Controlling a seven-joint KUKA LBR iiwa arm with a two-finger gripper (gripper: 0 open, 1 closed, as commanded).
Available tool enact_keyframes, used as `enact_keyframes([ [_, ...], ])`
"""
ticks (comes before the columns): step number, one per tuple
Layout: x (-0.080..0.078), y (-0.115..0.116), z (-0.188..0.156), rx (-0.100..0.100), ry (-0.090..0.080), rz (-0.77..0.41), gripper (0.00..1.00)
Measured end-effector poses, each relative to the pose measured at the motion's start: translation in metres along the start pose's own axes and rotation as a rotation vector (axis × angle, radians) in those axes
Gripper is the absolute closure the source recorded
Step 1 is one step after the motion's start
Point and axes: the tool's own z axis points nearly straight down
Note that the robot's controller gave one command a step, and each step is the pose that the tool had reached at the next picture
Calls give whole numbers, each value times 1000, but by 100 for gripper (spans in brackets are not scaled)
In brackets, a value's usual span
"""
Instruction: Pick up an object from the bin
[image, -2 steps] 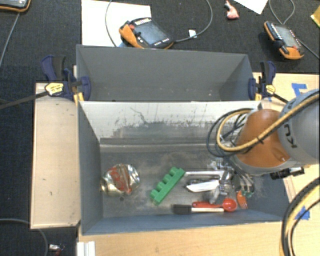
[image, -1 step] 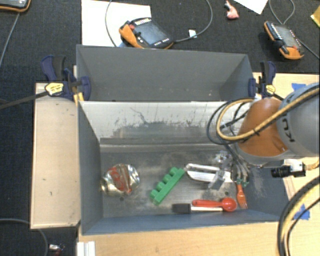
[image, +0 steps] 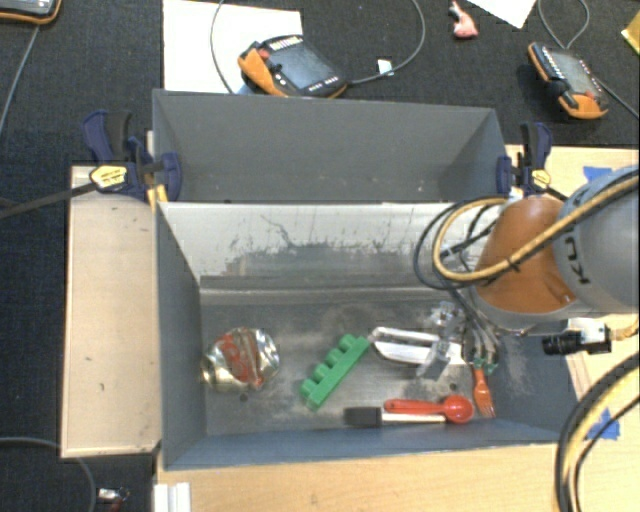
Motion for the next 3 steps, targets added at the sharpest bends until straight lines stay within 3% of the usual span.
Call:
enact_keyframes([
  [1, -4, 6, -51, -1, -6, -28, 100],
  [2, 10, 21, -68, 1, 3, -6, 100],
  [3, 2, 13, -146, 2, 4, -13, 100],
])
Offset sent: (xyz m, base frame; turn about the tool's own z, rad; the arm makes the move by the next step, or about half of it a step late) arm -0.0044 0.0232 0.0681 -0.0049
